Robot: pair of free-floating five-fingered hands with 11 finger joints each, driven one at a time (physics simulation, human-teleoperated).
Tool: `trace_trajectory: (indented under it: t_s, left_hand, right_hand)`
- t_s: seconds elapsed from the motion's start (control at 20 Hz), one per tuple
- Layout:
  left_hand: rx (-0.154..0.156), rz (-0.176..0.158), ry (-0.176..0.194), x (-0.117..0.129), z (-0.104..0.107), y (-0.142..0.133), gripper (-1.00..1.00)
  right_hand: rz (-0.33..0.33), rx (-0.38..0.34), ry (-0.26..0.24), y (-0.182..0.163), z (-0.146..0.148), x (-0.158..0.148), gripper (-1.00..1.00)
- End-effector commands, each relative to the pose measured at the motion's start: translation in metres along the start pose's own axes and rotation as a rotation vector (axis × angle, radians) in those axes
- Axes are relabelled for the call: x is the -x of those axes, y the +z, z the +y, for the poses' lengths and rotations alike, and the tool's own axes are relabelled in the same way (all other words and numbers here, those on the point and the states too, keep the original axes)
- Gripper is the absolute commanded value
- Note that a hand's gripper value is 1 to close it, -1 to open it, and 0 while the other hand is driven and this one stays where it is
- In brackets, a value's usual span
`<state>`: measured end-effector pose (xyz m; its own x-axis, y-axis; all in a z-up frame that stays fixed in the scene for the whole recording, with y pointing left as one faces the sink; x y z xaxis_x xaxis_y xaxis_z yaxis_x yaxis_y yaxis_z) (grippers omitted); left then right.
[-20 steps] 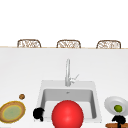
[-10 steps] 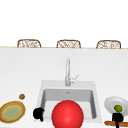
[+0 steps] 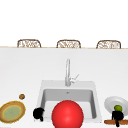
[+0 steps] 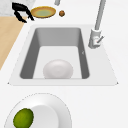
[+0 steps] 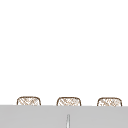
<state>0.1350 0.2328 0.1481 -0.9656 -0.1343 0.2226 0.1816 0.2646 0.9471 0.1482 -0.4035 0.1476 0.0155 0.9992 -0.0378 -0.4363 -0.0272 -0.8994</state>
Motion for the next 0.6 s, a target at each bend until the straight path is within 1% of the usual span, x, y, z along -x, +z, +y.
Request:
trace_trajectory:
  t_s: [0.0,0.15,0.25,0.4,0.5,0.55]
  left_hand:
    - [0.0,0.0,0.0,0.0,0.0,0.0,0.0]
    - [0.0,0.0,0.0,0.0,0.0,0.0,0.0]
    - [0.0,0.0,0.0,0.0,0.0,0.0,0.0]
    - [0.0,0.0,0.0,0.0,0.0,0.0,0.0]
    - [0.0,0.0,0.0,0.0,0.0,0.0,0.0]
    - [0.0,0.0,0.0,0.0,0.0,0.0,0.0]
  right_hand:
    - [-0.004,0.033,-0.042,0.009,-0.022,-0.014,1.0]
    - [-0.008,0.042,-0.043,0.015,-0.037,-0.026,1.0]
    - [-0.019,0.031,-0.045,0.019,-0.049,-0.032,1.0]
    - [-0.013,0.024,-0.055,0.028,-0.062,-0.048,1.0]
    - [-0.003,0.044,-0.056,0.032,-0.073,-0.056,1.0]
    - [0.019,0.06,-0.043,0.035,-0.083,-0.058,1.0]
